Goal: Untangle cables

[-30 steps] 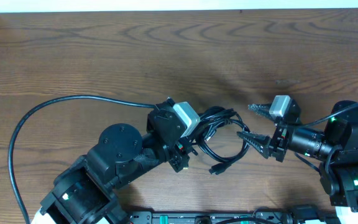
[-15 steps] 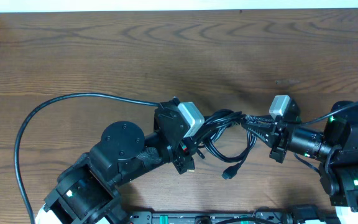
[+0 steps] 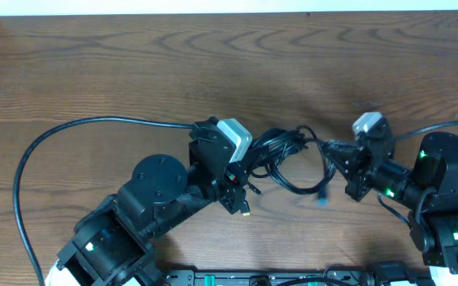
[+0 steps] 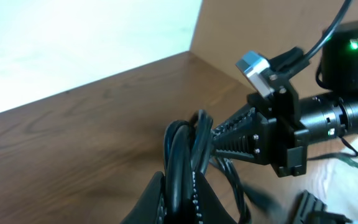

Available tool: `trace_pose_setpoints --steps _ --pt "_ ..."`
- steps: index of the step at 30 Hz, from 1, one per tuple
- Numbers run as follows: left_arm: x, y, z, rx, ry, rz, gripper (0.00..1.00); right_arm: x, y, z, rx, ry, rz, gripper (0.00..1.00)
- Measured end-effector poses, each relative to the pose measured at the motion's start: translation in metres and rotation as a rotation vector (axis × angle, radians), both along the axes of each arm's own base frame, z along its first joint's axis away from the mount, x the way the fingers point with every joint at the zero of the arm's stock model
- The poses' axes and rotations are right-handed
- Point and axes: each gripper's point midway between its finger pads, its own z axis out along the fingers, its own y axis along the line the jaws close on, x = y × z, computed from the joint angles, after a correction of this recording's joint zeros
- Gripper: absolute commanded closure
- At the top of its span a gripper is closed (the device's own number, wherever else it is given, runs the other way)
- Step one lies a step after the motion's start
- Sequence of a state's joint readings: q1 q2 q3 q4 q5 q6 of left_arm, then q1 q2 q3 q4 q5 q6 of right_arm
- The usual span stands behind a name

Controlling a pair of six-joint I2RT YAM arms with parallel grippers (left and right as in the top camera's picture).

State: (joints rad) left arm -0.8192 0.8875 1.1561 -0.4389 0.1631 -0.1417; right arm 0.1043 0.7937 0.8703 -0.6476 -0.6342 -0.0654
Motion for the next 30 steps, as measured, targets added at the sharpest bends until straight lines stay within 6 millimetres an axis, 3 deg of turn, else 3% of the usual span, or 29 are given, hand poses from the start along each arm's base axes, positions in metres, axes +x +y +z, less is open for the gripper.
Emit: trace_pose_setpoints --steps 6,13,14,16,18,20,30 --pt "0.007 0.012 -0.005 0.019 0.012 0.079 0.93 0.016 -0.031 -0.017 -0.043 0.089 -0.239 0.99" --pt "0.011 0.016 -0.006 0.025 0.014 0.113 0.93 0.020 -0.041 -0.021 -0.051 0.114 -0.318 0.98" --pt "0.012 0.016 -0.006 0.025 0.013 0.116 0.93 0.019 -0.042 -0.022 -0.053 0.117 -0.322 0.91" --pt "0.012 0.016 -0.006 0.026 0.013 0.120 0.93 0.019 -0.043 -0.022 -0.052 0.123 -0.331 0.69" --pt "0.013 0.017 -0.005 0.025 0.010 0.124 0.93 0.020 -0.046 -0.023 -0.059 0.124 -0.347 0.39" --pt "0.013 0.018 -0.005 0.025 0.008 0.128 0.93 0.021 -0.047 -0.023 -0.063 0.123 -0.355 0.04" --pt "0.013 0.021 -0.003 0.022 0.001 0.142 0.93 0.017 -0.039 -0.022 -0.036 0.128 -0.306 0.01"
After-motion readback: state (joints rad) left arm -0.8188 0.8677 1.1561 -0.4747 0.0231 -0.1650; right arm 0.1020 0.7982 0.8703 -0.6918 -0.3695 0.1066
